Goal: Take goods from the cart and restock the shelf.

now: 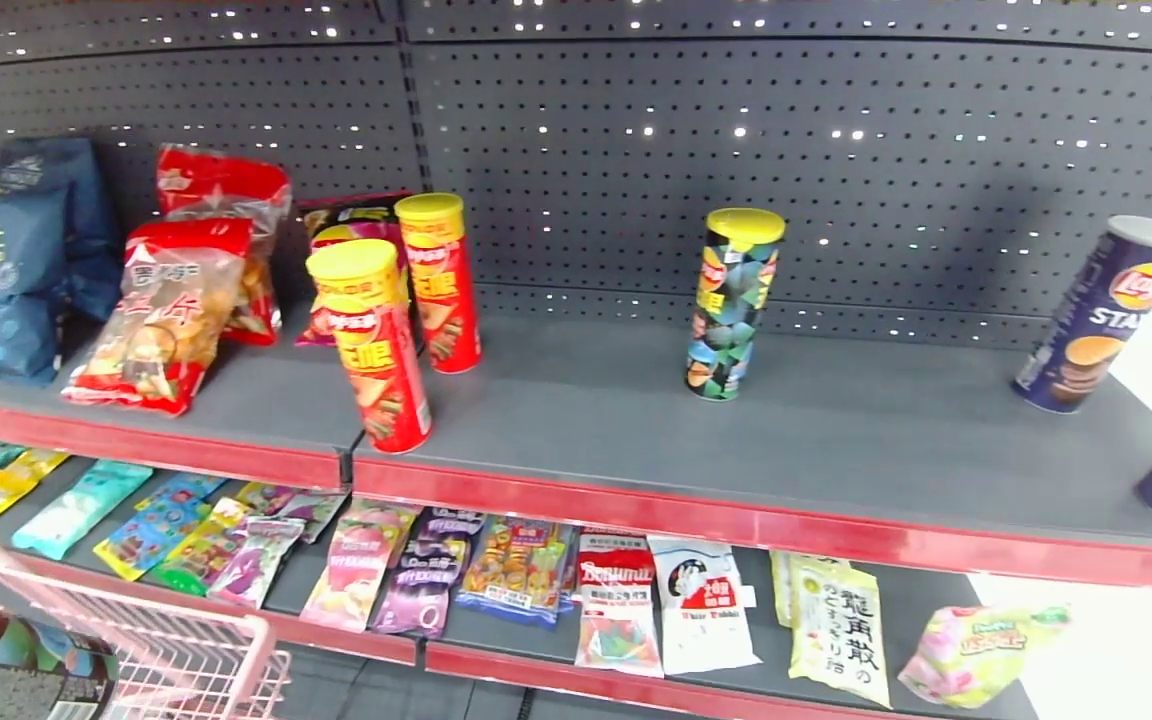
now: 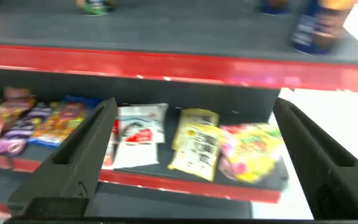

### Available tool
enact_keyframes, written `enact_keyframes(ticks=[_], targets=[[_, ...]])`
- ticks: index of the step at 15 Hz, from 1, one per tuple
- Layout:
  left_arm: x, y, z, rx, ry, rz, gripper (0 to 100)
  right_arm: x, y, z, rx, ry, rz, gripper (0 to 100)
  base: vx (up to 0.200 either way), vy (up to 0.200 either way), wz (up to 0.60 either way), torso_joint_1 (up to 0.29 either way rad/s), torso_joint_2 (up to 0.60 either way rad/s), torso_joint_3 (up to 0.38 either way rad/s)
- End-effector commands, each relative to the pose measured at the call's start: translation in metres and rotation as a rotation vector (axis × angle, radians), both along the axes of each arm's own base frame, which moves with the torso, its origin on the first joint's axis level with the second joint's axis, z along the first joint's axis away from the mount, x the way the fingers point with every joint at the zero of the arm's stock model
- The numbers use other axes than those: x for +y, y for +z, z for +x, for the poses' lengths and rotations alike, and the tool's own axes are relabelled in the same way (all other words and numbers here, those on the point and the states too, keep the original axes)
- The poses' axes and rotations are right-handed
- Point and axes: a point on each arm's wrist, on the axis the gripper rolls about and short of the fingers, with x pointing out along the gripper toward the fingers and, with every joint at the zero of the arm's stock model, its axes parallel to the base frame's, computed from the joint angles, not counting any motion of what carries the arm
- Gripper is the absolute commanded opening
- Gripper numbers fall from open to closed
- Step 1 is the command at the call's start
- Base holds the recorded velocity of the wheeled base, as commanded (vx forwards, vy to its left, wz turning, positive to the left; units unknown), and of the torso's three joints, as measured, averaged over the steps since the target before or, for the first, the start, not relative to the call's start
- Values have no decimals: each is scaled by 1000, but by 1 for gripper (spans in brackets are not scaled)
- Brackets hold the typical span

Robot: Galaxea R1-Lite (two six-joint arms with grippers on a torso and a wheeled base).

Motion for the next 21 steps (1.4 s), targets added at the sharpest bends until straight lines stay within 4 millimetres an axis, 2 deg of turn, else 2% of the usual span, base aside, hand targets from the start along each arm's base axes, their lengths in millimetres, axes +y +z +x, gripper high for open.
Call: enact_keyframes(ticks=[1,2,9,12,15,17,21], targets=[[0,2,1,2,1,5,0,0,0,0,1,2,0,100,0,0,-600,7,-2,-2],[0,2,1,1,1,9,0,0,0,0,1,0,0,100,0,0,-600,2,2,2],[0,-1,-4,-21,25,67,0,0,0,0,2,2,-3,100,0,0,0,0,0,0],[0,-1,-4,-22,22,70,0,0,0,0,2,2,-3,100,200,0,0,-6,-1,4],[-2,-5,-13,-64,-3,82,0,0,0,1,11,11,-15,100,0,0,0,0,0,0],[-3,-19,-26,-74,-18,84,0,1,1,0,4,69,-37,100,0,0,0,0,0,0],[-4,-20,-34,-88,-122,49,0,3,1,0,-8,123,-92,100,0,0,0,0,0,0]])
